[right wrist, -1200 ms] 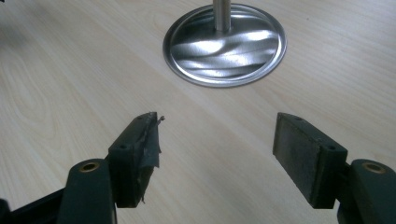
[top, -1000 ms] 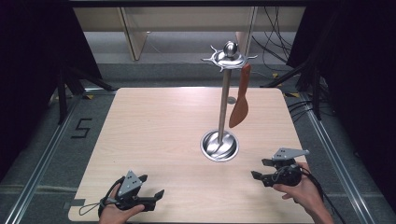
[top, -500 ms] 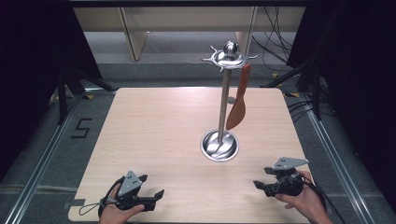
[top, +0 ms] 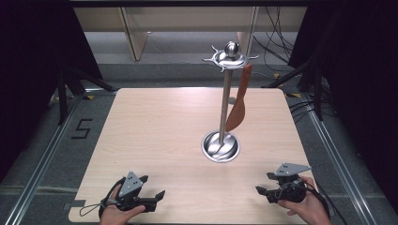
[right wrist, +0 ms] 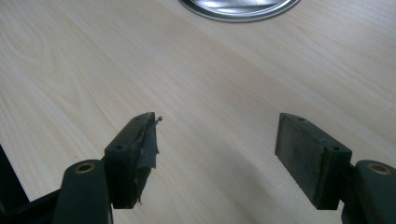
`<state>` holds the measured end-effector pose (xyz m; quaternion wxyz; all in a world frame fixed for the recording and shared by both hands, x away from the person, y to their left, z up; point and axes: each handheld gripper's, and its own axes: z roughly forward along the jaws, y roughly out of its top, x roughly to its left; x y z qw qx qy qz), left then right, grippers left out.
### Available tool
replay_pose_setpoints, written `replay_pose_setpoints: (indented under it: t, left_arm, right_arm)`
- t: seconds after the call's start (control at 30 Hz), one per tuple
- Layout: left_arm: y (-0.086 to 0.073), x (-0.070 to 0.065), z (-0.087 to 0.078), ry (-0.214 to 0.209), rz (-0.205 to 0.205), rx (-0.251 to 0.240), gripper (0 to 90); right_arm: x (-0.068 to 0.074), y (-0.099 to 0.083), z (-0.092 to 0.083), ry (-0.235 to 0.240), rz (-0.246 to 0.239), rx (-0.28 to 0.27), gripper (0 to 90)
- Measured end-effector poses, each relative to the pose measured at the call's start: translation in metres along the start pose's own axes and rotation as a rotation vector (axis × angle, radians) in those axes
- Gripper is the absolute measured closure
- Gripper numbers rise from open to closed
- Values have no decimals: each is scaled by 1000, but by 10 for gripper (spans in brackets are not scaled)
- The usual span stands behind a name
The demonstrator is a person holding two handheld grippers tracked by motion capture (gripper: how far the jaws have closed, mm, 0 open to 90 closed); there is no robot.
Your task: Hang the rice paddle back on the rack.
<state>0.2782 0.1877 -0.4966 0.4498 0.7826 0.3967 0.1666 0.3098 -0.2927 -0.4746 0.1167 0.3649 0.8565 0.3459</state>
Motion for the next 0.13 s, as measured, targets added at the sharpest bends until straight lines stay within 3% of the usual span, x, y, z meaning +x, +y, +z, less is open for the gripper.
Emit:
replay_pose_setpoints:
  t: [0.03, 0.07, 0.13]
  left_arm:
    - [0, 0, 0, 1, 0, 1, 161]
    - [0, 0, 0, 1, 1, 1, 161]
    - [0, 1, 0, 4, 7, 5, 161]
  right_arm:
    - [4, 0, 0, 4, 44, 6, 305]
    - [4, -1, -1, 10, 52, 12, 305]
    - [3, -1, -1, 7, 33, 6, 305]
